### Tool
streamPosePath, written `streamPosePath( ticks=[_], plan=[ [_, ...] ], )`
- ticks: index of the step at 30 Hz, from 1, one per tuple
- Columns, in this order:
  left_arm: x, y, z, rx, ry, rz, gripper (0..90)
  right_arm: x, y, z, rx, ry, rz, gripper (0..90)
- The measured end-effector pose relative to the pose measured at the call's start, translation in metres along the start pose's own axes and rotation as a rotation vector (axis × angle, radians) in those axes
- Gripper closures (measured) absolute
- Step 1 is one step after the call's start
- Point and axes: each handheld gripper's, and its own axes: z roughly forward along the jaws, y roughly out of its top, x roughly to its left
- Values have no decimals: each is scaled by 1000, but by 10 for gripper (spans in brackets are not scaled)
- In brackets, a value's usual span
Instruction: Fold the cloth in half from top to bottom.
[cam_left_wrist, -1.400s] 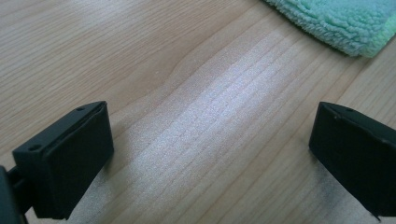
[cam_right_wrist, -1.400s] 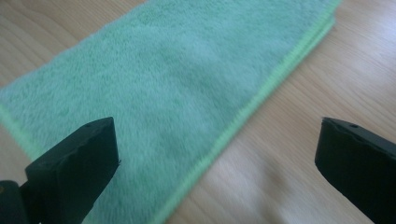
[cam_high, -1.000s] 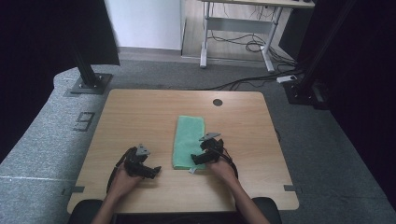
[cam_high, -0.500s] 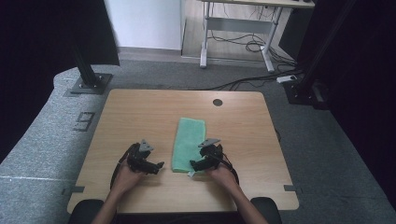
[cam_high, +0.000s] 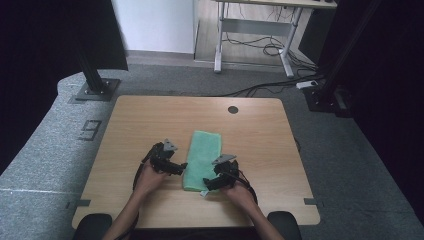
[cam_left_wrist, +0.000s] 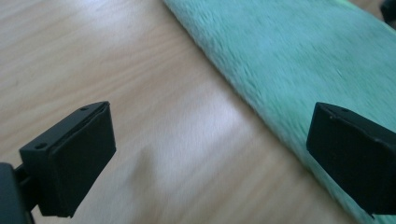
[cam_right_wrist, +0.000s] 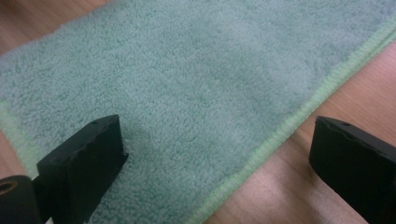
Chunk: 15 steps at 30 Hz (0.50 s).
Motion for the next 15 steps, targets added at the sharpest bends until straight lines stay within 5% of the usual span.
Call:
streamPosePath(
  ticks=[7, 15],
  plan=[
    [-3, 1, 18, 70, 39, 29, 14, 4, -4, -3, -3, 16, 0, 37],
    [-9, -4, 13, 66, 44, 54, 48, 2, 1, -4, 11, 35, -7, 46]
  ],
)
